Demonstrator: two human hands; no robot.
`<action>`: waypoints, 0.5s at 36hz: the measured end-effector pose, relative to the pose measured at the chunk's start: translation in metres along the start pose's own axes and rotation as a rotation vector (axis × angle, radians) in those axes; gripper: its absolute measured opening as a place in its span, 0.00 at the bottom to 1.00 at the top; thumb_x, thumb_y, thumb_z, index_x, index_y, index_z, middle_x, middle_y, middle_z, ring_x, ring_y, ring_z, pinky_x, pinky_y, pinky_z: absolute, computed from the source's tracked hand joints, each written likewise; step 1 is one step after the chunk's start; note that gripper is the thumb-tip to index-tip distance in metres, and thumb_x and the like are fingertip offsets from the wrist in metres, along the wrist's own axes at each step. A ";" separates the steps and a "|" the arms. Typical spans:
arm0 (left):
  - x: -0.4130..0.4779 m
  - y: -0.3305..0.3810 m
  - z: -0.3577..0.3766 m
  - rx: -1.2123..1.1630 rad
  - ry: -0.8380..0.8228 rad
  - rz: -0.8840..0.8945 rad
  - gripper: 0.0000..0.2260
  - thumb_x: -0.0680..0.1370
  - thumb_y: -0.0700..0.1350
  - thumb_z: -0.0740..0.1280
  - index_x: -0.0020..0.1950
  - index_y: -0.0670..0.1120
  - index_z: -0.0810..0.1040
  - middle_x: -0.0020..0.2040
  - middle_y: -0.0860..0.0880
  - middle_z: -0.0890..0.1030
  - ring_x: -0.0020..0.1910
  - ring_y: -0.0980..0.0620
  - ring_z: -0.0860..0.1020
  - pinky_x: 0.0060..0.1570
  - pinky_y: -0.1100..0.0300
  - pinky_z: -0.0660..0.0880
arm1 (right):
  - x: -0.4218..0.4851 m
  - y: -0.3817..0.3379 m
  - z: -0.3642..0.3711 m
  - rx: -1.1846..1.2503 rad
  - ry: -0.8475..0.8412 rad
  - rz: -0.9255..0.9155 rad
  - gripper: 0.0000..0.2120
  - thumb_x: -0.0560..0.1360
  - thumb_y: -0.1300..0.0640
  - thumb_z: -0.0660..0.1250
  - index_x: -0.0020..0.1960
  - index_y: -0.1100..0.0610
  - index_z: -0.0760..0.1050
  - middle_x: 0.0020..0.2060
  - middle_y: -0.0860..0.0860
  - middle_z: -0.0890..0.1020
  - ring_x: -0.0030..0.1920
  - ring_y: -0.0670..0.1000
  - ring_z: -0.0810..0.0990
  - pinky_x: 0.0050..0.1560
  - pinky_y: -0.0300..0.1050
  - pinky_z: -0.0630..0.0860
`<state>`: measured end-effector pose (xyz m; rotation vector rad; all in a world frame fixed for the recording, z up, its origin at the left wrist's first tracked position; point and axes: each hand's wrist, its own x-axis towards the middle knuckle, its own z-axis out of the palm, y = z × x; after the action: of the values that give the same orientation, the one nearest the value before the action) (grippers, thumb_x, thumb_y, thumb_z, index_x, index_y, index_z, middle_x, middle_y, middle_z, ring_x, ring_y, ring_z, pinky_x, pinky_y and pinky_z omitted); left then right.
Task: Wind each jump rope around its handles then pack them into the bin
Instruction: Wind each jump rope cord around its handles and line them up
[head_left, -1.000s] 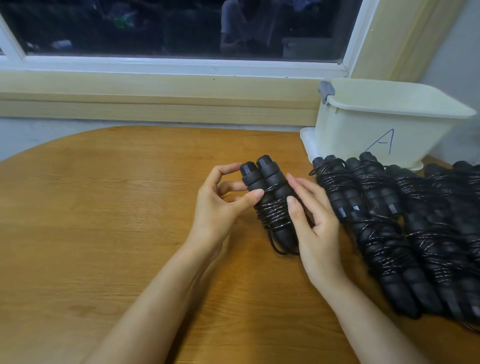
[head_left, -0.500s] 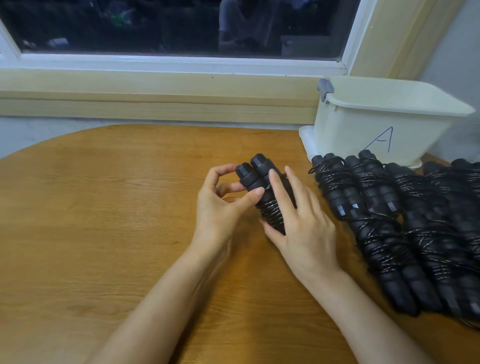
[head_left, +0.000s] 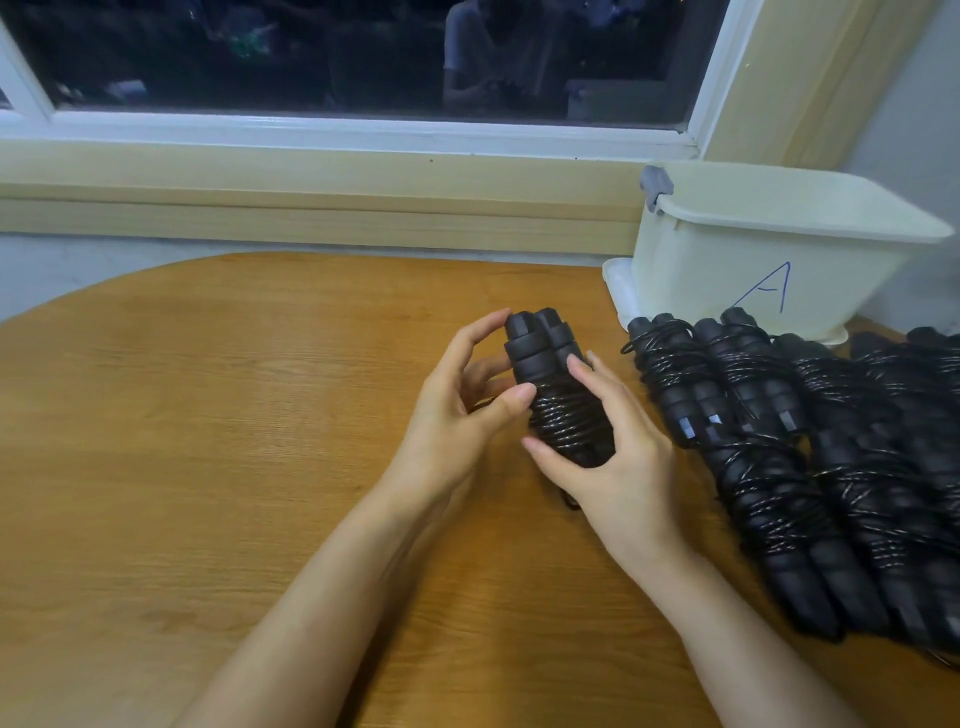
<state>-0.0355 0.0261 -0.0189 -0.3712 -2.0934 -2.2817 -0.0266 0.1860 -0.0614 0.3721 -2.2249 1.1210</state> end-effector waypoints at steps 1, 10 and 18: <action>0.000 0.000 -0.001 0.003 -0.016 0.004 0.27 0.77 0.34 0.68 0.73 0.51 0.67 0.58 0.45 0.82 0.55 0.55 0.82 0.50 0.64 0.77 | 0.000 0.000 0.000 0.055 -0.008 0.012 0.35 0.66 0.51 0.81 0.70 0.53 0.74 0.70 0.53 0.75 0.69 0.45 0.73 0.66 0.28 0.65; 0.004 0.001 -0.008 0.113 -0.039 0.044 0.28 0.72 0.44 0.70 0.72 0.52 0.68 0.60 0.51 0.82 0.57 0.55 0.81 0.56 0.61 0.76 | 0.004 -0.003 -0.010 0.377 -0.092 0.138 0.35 0.66 0.47 0.76 0.71 0.50 0.72 0.67 0.46 0.77 0.68 0.46 0.75 0.68 0.53 0.73; 0.002 0.006 -0.012 0.158 -0.119 0.031 0.27 0.73 0.45 0.68 0.71 0.55 0.67 0.68 0.54 0.75 0.57 0.58 0.79 0.53 0.64 0.76 | 0.008 -0.007 -0.016 0.524 -0.179 0.245 0.33 0.65 0.47 0.76 0.69 0.44 0.72 0.62 0.43 0.81 0.64 0.47 0.78 0.64 0.47 0.75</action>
<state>-0.0386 0.0137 -0.0130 -0.5408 -2.2865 -2.1086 -0.0227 0.1947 -0.0444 0.4327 -2.1405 1.8761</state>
